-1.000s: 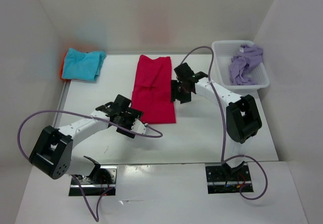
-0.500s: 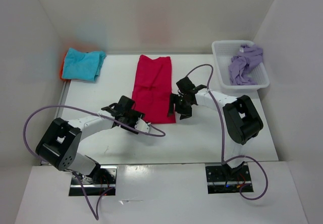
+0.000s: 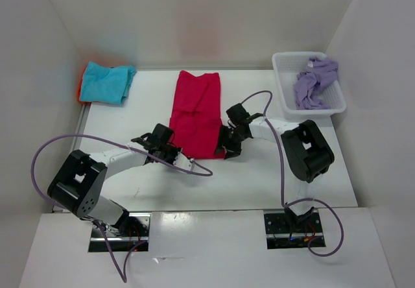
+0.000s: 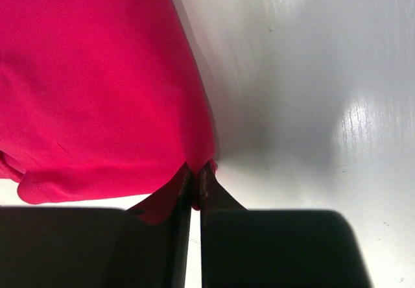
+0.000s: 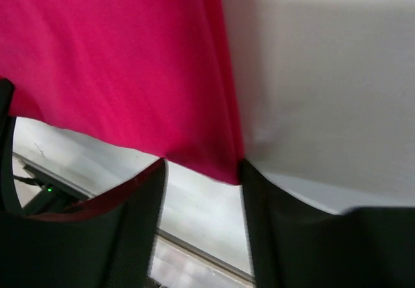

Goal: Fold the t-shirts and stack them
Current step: Grab one side of the 2/3 rectangular tshirt with both arms, then fold the long partially folded tshirt into a neat square

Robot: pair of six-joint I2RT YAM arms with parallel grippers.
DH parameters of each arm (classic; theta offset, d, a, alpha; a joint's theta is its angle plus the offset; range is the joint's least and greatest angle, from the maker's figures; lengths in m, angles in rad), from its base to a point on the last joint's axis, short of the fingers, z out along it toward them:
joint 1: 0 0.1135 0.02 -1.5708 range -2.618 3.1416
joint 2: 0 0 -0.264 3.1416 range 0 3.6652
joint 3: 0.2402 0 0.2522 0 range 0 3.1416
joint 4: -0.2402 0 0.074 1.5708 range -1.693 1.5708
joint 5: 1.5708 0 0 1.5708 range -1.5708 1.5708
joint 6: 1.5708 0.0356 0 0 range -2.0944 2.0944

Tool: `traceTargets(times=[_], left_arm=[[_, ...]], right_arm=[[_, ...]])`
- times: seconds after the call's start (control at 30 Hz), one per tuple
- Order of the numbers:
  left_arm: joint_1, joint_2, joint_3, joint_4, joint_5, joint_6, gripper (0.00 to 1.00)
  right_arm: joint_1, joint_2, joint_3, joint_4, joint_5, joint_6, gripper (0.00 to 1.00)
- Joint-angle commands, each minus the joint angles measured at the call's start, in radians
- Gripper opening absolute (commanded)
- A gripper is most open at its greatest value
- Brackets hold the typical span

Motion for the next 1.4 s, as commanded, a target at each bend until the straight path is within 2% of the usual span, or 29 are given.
traceTargets(times=[0.0, 0.03, 0.07, 0.1, 0.23, 0.37, 0.57, 0.8, 1.03, 1.17, 1.23, 1.37], left_arm=[[-0.004, 0.01, -0.006, 0.002, 0.016, 0.006, 0.06], [-0.004, 0.01, -0.006, 0.002, 0.016, 0.006, 0.0], [-0.004, 0.01, -0.006, 0.002, 0.016, -0.007, 0.0], [-0.004, 0.01, -0.006, 0.014, 0.007, -0.018, 0.0], [-0.004, 0.01, 0.003, 0.014, 0.016, -0.037, 0.0], [-0.004, -0.001, 0.07, -0.102, 0.036, -0.084, 0.0], [-0.016, -0.085, 0.121, -0.361, 0.058, -0.188, 0.0], [-0.164, -0.288, 0.159, -0.664, 0.1, -0.282, 0.0], [-0.165, -0.378, 0.326, -0.992, 0.211, -0.302, 0.0], [-0.165, -0.365, 0.463, -1.046, 0.286, -0.408, 0.0], [-0.119, -0.339, 0.519, -1.017, 0.301, -0.462, 0.0], [-0.022, -0.238, 0.579, -0.936, 0.323, -0.532, 0.0]], right_arm=[[0.002, 0.066, -0.037, 0.022, 0.006, 0.008, 0.52], [0.002, 0.078, -0.025, 0.022, 0.006, 0.008, 0.46], [0.002, 0.078, -0.025, 0.022, 0.006, 0.008, 0.4], [0.002, 0.078, -0.025, 0.022, 0.006, 0.008, 0.26], [-0.02, 0.054, -0.004, 0.004, 0.015, -0.002, 0.01], [-0.029, 0.024, 0.007, -0.028, 0.006, -0.022, 0.0], [-0.029, -0.161, -0.07, -0.143, -0.015, -0.033, 0.0], [0.135, -0.39, -0.157, -0.295, -0.038, 0.042, 0.0], [0.256, -0.616, -0.185, -0.39, -0.129, 0.177, 0.0], [0.267, -0.658, -0.11, -0.442, -0.141, 0.199, 0.0], [0.267, -0.649, -0.085, -0.442, -0.173, 0.186, 0.0], [0.185, -0.508, -0.034, -0.452, -0.218, 0.075, 0.0]])
